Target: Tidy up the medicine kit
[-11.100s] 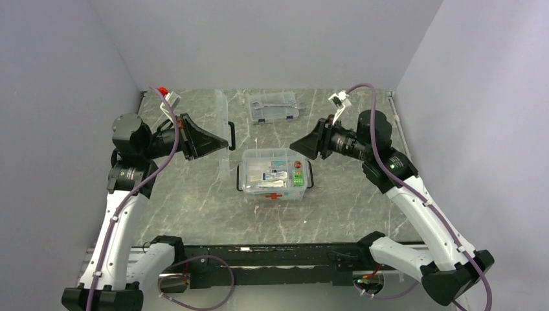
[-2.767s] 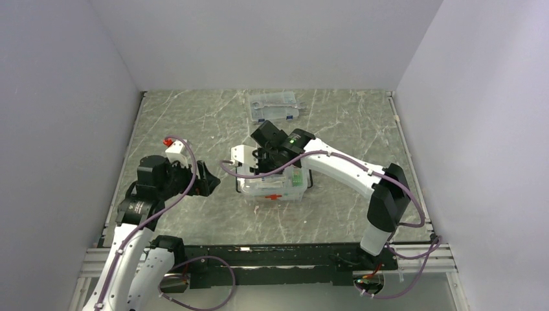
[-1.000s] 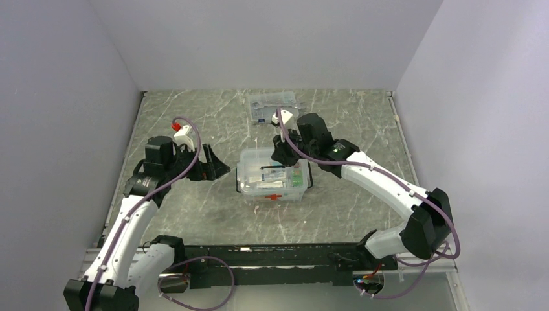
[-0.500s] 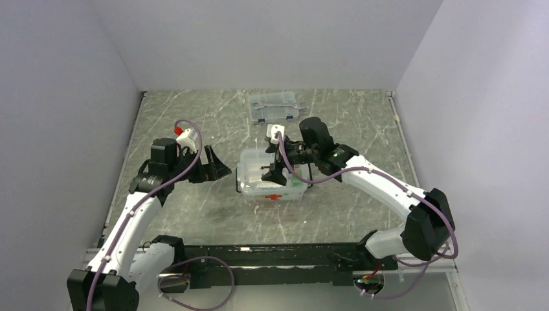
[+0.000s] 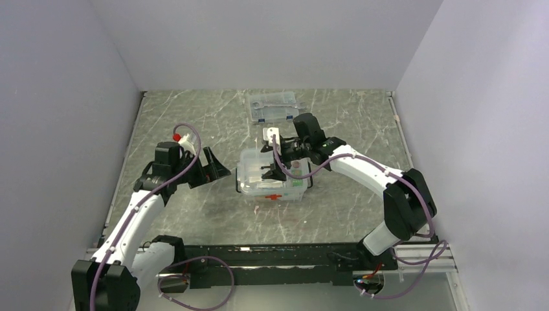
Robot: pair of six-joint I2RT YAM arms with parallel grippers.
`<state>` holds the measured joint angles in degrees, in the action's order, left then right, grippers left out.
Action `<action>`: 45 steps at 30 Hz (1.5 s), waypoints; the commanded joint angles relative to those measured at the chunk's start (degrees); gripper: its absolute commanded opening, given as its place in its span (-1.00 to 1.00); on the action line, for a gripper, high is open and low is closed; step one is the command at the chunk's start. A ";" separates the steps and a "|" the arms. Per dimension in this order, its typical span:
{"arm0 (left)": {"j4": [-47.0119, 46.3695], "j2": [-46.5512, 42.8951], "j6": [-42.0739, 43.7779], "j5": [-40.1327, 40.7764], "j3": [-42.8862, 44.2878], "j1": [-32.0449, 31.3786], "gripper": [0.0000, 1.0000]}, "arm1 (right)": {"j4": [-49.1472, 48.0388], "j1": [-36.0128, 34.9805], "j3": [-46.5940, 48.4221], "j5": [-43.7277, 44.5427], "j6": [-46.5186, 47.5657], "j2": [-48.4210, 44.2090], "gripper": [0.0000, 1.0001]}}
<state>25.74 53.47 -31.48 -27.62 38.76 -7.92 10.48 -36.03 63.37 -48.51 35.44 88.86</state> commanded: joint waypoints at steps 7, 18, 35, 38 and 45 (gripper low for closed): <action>-6.71 3.47 -3.65 -2.94 -2.49 2.02 0.97 | -9.98 -0.79 -0.98 -2.76 0.56 2.14 0.90; -8.18 5.95 -4.24 -3.68 -3.26 2.54 0.94 | -14.08 -2.84 -1.14 -2.20 -1.20 6.25 0.82; -9.30 8.83 -3.84 -4.48 -3.82 2.74 0.90 | 1.79 -2.39 1.79 -0.96 1.50 10.48 0.72; -10.08 9.93 -4.08 -4.94 -4.04 2.74 0.89 | 4.57 -2.48 2.32 1.96 0.92 10.23 0.71; -11.78 12.00 -4.44 -5.46 -4.18 2.74 0.86 | 7.99 -2.50 2.94 6.54 -0.88 9.49 0.69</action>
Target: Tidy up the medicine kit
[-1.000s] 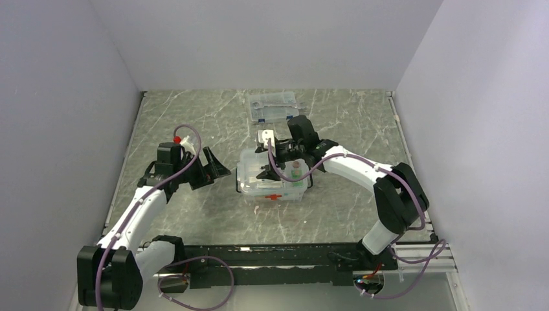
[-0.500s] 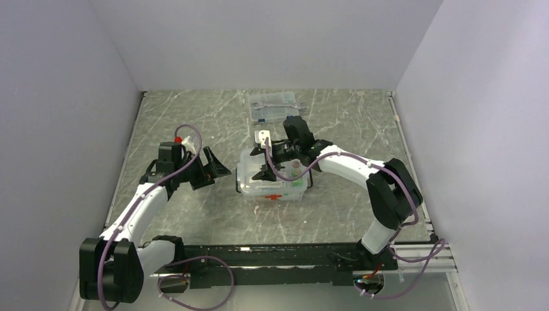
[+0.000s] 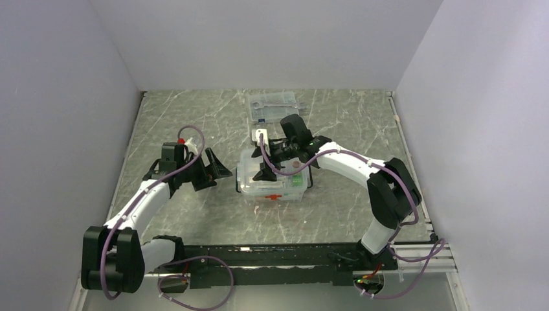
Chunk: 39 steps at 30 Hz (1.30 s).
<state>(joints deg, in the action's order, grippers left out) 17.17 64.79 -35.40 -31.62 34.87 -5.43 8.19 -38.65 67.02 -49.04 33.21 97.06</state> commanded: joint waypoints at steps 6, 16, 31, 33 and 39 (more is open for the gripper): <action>-5.69 3.09 -1.69 -2.06 -1.15 0.20 0.83 | 10.05 0.08 -1.20 9.20 0.21 0.78 0.69; -11.57 9.30 -4.45 -4.53 -1.82 0.24 0.13 | 8.97 -0.10 -2.54 9.31 -0.41 -0.22 0.69; -16.72 17.11 -6.66 -8.17 -2.10 -1.49 -1.00 | 8.32 -0.28 -3.31 9.40 -0.82 -0.75 0.69; -17.48 18.21 -6.90 -8.48 -1.68 -2.48 -1.00 | 8.17 -0.34 -3.54 9.40 -0.85 -0.90 0.69; -22.54 20.85 -9.51 -10.59 -2.59 -3.89 -1.00 | 8.16 -0.36 -3.86 8.74 -1.05 -0.99 0.68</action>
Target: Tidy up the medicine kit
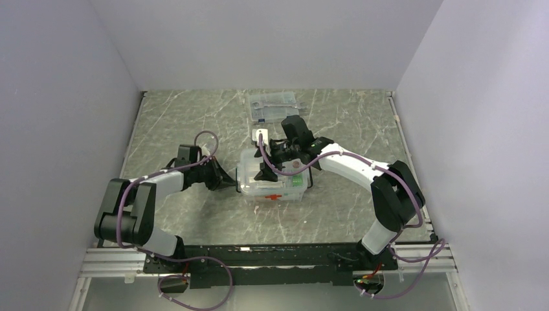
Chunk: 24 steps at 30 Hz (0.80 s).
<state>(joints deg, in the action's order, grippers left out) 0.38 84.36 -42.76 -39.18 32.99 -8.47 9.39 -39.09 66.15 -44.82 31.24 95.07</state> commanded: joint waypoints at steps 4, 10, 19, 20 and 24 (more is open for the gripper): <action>-9.33 3.26 -4.01 -4.99 -1.28 -1.66 -1.00 | 7.11 0.03 -3.14 4.82 0.70 1.42 0.68; -10.60 2.84 -4.45 -6.03 -1.85 -1.90 -1.00 | 8.40 -0.18 -2.17 5.09 0.93 2.24 0.67; -10.34 -1.01 -4.87 -6.21 -2.97 -1.90 -1.00 | 9.12 -0.88 -1.69 5.61 0.92 2.97 0.68; -10.13 -1.56 -4.89 -6.10 -2.94 -1.90 -1.00 | 9.22 -0.90 -1.69 5.62 0.99 2.99 0.68; -7.61 -3.85 -4.09 -5.31 -1.86 -1.90 -1.00 | 9.65 -1.01 -1.23 5.79 1.23 3.21 0.68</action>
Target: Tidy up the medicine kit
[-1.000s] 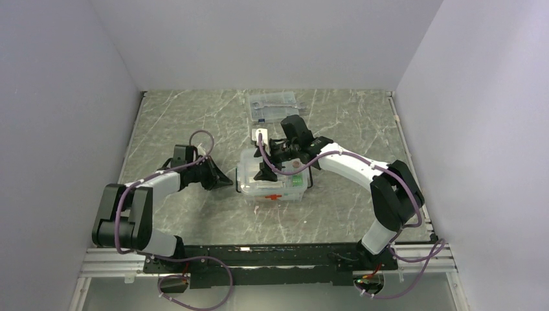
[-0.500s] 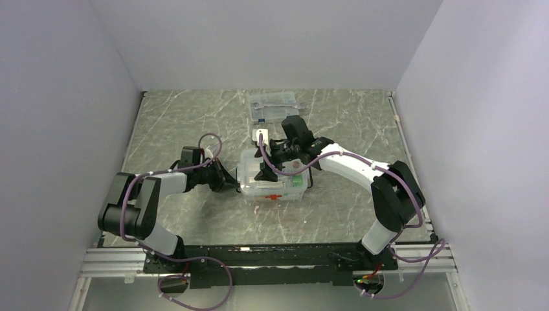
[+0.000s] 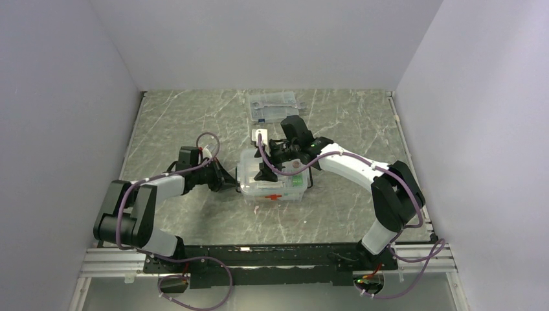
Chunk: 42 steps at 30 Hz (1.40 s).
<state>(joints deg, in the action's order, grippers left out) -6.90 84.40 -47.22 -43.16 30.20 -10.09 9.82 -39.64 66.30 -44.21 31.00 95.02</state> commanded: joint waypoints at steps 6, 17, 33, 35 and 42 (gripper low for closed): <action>5.62 -7.58 2.95 1.08 3.45 -0.28 -1.00 | 9.34 -0.53 -1.01 5.14 1.62 3.69 0.68; 9.64 -8.98 4.60 1.41 5.98 -0.26 -1.00 | 10.04 -0.68 -0.70 5.77 2.13 4.34 0.68; 22.11 -13.12 10.59 6.52 12.20 -0.45 -1.00 | 9.76 -1.22 -0.92 6.06 1.60 4.24 0.68; 22.40 -13.12 10.70 6.51 12.54 -0.66 -1.00 | 9.84 -1.29 -0.98 6.15 1.65 4.15 0.68; 24.33 -13.25 11.64 7.74 14.10 -1.96 -1.00 | 9.99 -1.37 -1.30 6.50 1.60 3.83 0.69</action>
<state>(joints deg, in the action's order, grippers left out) 16.16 72.47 -37.28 -36.58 41.41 -11.14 10.66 -40.38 67.33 -43.42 31.03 95.68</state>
